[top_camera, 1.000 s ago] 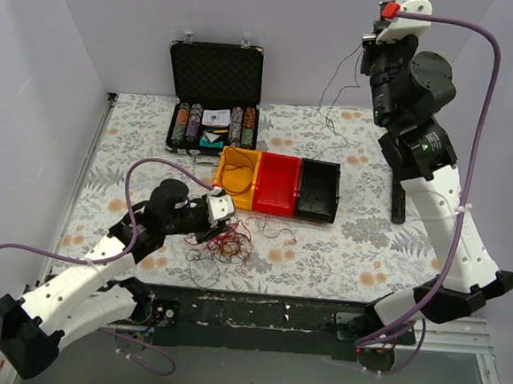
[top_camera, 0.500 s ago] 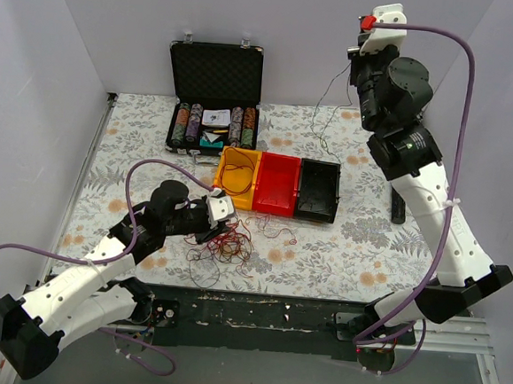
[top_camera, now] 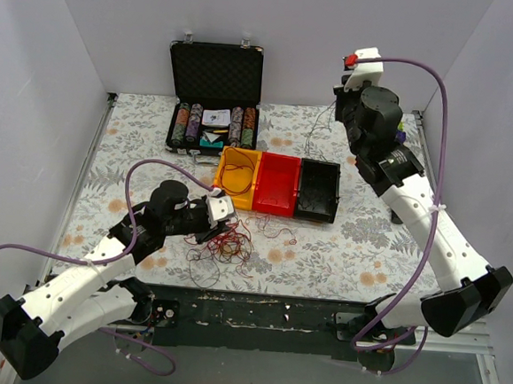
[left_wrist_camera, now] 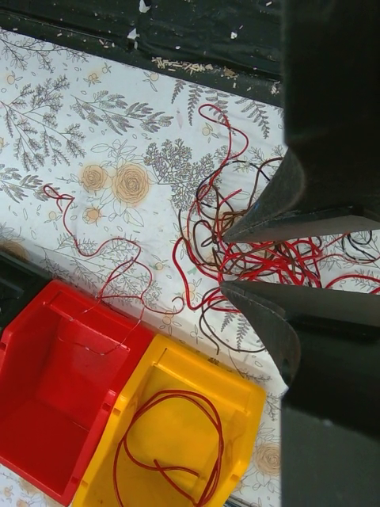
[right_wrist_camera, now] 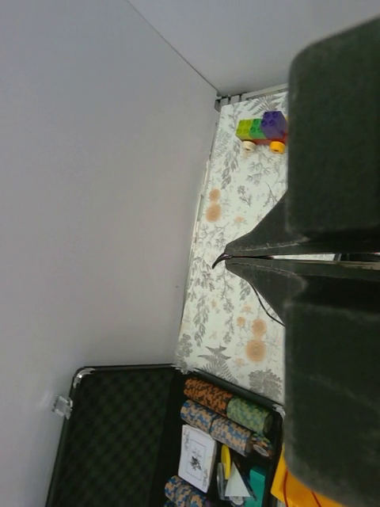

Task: Untangle the cables

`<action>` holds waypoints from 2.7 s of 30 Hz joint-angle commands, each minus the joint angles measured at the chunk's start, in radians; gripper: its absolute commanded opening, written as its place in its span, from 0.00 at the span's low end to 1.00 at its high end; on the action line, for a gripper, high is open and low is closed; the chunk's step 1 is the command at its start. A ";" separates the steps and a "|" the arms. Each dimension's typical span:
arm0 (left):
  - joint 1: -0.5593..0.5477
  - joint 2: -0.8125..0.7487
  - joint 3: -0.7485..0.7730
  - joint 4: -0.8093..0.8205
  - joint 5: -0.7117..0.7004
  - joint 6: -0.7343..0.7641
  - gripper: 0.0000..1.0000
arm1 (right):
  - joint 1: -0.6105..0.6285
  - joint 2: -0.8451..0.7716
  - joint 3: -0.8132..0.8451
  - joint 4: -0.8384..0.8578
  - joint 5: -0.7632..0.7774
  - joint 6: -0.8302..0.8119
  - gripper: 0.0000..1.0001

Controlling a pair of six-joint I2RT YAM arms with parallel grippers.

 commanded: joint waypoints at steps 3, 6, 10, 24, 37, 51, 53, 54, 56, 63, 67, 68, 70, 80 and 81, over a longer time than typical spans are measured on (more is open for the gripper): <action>-0.004 -0.023 -0.015 0.032 0.013 -0.014 0.25 | -0.016 -0.081 -0.108 0.066 -0.034 0.135 0.01; -0.004 -0.025 -0.018 0.035 0.013 -0.014 0.25 | -0.023 -0.109 -0.171 0.067 -0.045 0.195 0.01; -0.003 -0.026 -0.019 0.035 0.015 -0.014 0.25 | -0.027 -0.149 -0.263 0.063 -0.034 0.247 0.01; -0.004 -0.030 -0.041 0.037 0.020 -0.018 0.25 | -0.030 -0.347 -0.486 -0.019 0.060 0.290 0.01; -0.004 -0.020 -0.024 0.038 0.023 -0.026 0.25 | -0.032 -0.272 -0.515 -0.022 0.032 0.275 0.01; -0.003 -0.033 -0.039 0.038 0.021 -0.023 0.25 | -0.033 -0.094 -0.527 0.030 -0.075 0.304 0.01; -0.003 -0.034 -0.038 0.038 0.021 -0.023 0.25 | -0.035 -0.069 -0.529 0.032 -0.097 0.319 0.01; -0.004 -0.036 -0.039 0.040 0.021 -0.024 0.25 | -0.035 -0.056 -0.530 0.030 -0.112 0.326 0.01; -0.004 -0.036 -0.038 0.038 0.023 -0.026 0.25 | -0.036 -0.023 -0.530 0.026 -0.126 0.341 0.01; -0.004 -0.039 -0.041 0.043 0.029 -0.032 0.25 | -0.036 0.049 -0.555 0.003 -0.155 0.376 0.01; -0.004 -0.042 -0.041 0.046 0.033 -0.034 0.25 | -0.042 0.096 -0.565 -0.011 -0.166 0.399 0.01; -0.003 -0.042 -0.041 0.046 0.033 -0.035 0.25 | -0.046 0.113 -0.565 -0.019 -0.169 0.405 0.01; -0.004 -0.043 -0.038 0.046 0.036 -0.037 0.25 | -0.050 0.136 -0.570 -0.020 -0.178 0.418 0.01; -0.004 -0.053 -0.021 0.037 0.033 -0.035 0.27 | -0.085 0.193 -0.569 0.004 -0.227 0.415 0.01; -0.004 -0.054 -0.022 0.037 0.035 -0.035 0.28 | -0.088 0.195 -0.559 0.003 -0.224 0.406 0.01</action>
